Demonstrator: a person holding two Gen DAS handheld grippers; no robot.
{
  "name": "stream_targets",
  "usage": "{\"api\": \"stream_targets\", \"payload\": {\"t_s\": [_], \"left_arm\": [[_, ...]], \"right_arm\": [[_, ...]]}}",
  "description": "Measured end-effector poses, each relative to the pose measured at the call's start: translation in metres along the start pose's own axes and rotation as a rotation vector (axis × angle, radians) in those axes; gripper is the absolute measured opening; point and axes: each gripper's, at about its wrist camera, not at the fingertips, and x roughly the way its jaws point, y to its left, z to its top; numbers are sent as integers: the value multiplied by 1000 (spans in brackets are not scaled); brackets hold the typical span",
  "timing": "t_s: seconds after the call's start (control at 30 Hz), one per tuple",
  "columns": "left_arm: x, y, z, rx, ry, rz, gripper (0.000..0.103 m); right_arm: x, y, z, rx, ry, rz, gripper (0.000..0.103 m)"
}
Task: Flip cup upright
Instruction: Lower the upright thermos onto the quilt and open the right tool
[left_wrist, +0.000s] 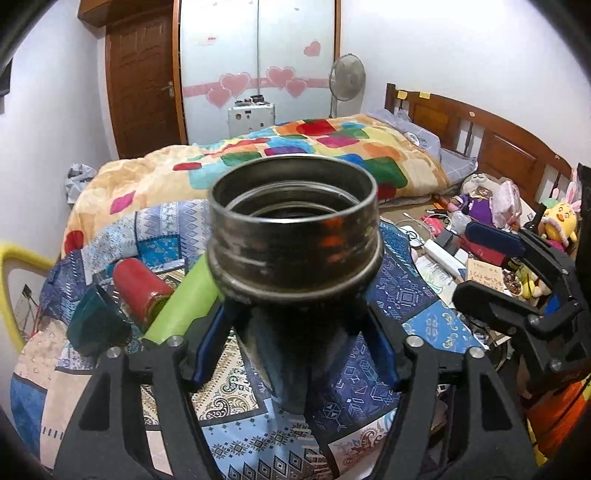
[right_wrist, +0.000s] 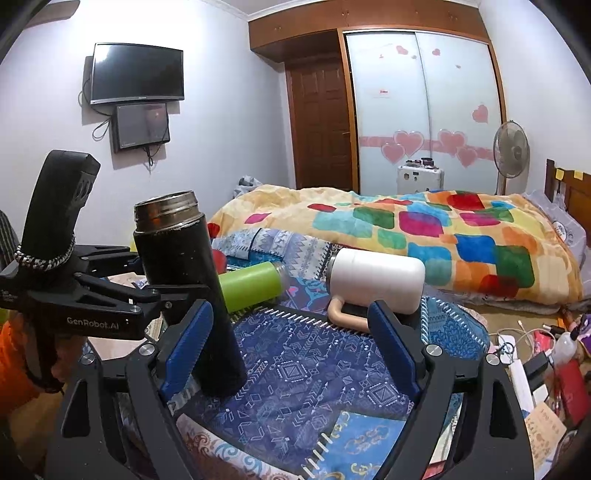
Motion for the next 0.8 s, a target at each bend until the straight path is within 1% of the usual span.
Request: {"api": "stream_targets", "payload": {"t_s": [0.03, 0.13, 0.3, 0.43, 0.57, 0.63, 0.77, 0.8], "left_arm": [[-4, -1, -1, 2, -15, 16, 74], [-18, -2, -4, -7, -52, 27, 80], [-58, -2, -11, -26, -138, 61, 81], [-104, -6, -20, -52, -254, 99, 81], [-143, -9, -28, -80, -362, 136, 83], [-160, -12, -32, -95, -405, 143, 84], [-188, -18, -44, -108, -481, 178, 85], [-192, -18, -47, -113, -493, 181, 87]], "right_arm": [[-2, 1, 1, 3, -2, 0, 84], [-9, 4, 4, 8, -15, -1, 84], [-33, 16, 12, 5, -61, -7, 84], [-59, 32, 21, 11, -123, -1, 84], [-87, 49, 27, 14, -193, -7, 84], [-103, 59, 29, 19, -231, -13, 84], [-122, 73, 29, 28, -278, -23, 84], [-127, 77, 28, 29, -288, -28, 84]]}}
